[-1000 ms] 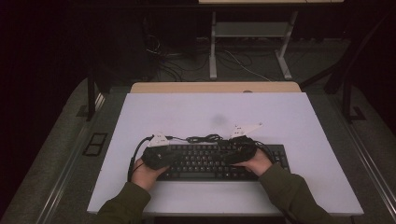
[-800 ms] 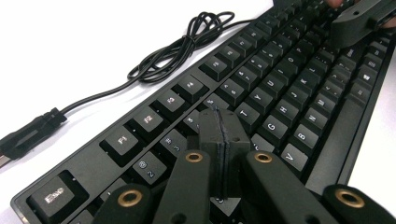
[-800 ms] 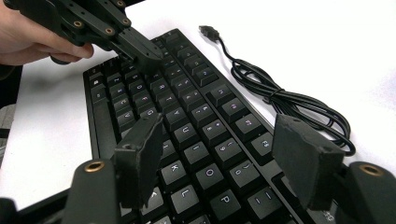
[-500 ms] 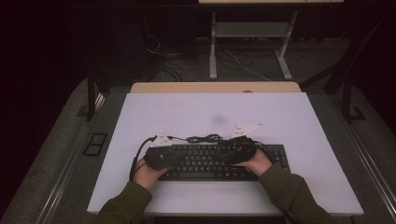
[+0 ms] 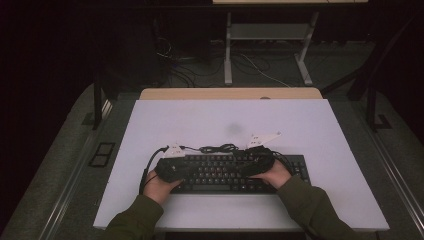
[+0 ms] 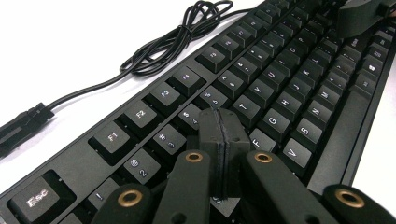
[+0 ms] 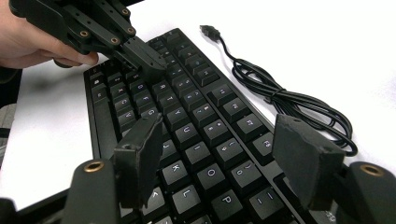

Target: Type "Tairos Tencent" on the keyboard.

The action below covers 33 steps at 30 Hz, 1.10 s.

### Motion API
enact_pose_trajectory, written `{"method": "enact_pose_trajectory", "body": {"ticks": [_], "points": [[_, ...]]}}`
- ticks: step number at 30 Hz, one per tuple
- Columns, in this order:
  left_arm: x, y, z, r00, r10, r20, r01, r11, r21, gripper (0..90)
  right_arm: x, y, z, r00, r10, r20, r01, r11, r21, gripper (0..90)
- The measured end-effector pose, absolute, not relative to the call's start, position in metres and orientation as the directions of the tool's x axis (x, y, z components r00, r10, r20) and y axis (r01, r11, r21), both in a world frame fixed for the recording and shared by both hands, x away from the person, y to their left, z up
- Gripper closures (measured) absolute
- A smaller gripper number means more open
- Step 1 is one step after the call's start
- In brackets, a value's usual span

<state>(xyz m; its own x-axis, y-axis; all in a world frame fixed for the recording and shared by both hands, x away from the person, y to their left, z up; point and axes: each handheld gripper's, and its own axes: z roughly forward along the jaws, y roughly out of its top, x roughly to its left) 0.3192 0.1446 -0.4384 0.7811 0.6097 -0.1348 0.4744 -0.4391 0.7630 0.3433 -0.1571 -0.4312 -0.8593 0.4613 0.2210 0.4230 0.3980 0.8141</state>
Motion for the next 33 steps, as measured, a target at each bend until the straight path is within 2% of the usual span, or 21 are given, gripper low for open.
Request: {"method": "enact_pose_trajectory", "body": {"ticks": [11, 19, 23, 27, 33], "points": [[0.318, 0.147, -0.433, 0.779, 0.611, -0.139, 0.468, -0.419, 0.778, 87.4, 0.345, -0.158, -0.429, -0.855, 0.467, 0.228, 0.428, 0.384, 0.818, 31.9], [0.317, 0.148, -0.432, 0.778, 0.612, -0.146, 0.471, -0.413, 0.780, 80.9, 0.350, -0.151, -0.426, -0.855, 0.467, 0.227, 0.422, 0.371, 0.827, 31.6], [0.316, 0.149, -0.431, 0.774, 0.617, -0.145, 0.471, -0.407, 0.782, 75.0, 0.352, -0.149, -0.424, -0.849, 0.474, 0.231, 0.429, 0.367, 0.825, 30.2], [0.316, 0.149, -0.431, 0.768, 0.625, -0.140, 0.472, -0.405, 0.783, 64.5, 0.353, -0.146, -0.424, -0.851, 0.471, 0.230, 0.427, 0.368, 0.826, 30.6], [0.314, 0.147, -0.431, 0.763, 0.635, -0.126, 0.472, -0.413, 0.778, 45.8, 0.348, -0.143, -0.423, -0.860, 0.451, 0.238, 0.427, 0.382, 0.820, 38.1]]}}
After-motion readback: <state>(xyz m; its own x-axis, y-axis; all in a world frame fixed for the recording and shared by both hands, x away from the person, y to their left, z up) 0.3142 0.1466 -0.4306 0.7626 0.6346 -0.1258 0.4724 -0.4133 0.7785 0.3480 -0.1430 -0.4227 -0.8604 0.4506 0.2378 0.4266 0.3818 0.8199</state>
